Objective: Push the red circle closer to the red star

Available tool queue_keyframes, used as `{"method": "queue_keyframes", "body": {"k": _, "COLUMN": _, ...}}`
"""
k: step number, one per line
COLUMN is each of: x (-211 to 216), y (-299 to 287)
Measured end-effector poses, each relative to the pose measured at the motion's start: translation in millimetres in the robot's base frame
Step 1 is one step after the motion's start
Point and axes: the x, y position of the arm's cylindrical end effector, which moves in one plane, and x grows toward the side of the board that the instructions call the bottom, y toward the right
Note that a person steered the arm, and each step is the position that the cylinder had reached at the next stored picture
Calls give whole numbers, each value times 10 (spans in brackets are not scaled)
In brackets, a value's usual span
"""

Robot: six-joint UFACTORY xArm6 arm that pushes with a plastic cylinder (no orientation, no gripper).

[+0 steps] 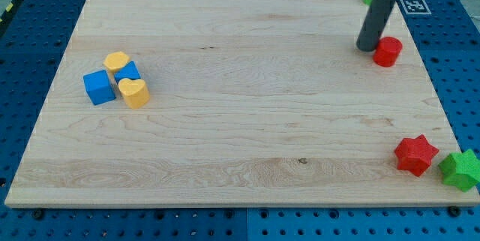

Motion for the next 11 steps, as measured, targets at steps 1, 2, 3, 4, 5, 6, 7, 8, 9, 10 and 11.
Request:
{"method": "queue_keyframes", "body": {"k": 1, "x": -122, "y": 47}}
{"method": "queue_keyframes", "body": {"k": 2, "x": -255, "y": 163}}
{"method": "queue_keyframes", "body": {"k": 3, "x": -199, "y": 365}}
{"method": "queue_keyframes", "body": {"k": 4, "x": -84, "y": 487}}
{"method": "queue_keyframes", "body": {"k": 5, "x": 91, "y": 488}}
{"method": "queue_keyframes", "body": {"k": 6, "x": 321, "y": 460}}
{"method": "queue_keyframes", "body": {"k": 7, "x": 375, "y": 331}}
{"method": "queue_keyframes", "body": {"k": 8, "x": 375, "y": 167}}
{"method": "queue_keyframes", "body": {"k": 9, "x": 488, "y": 79}}
{"method": "queue_keyframes", "body": {"k": 10, "x": 700, "y": 72}}
{"method": "queue_keyframes", "body": {"k": 11, "x": 1003, "y": 72}}
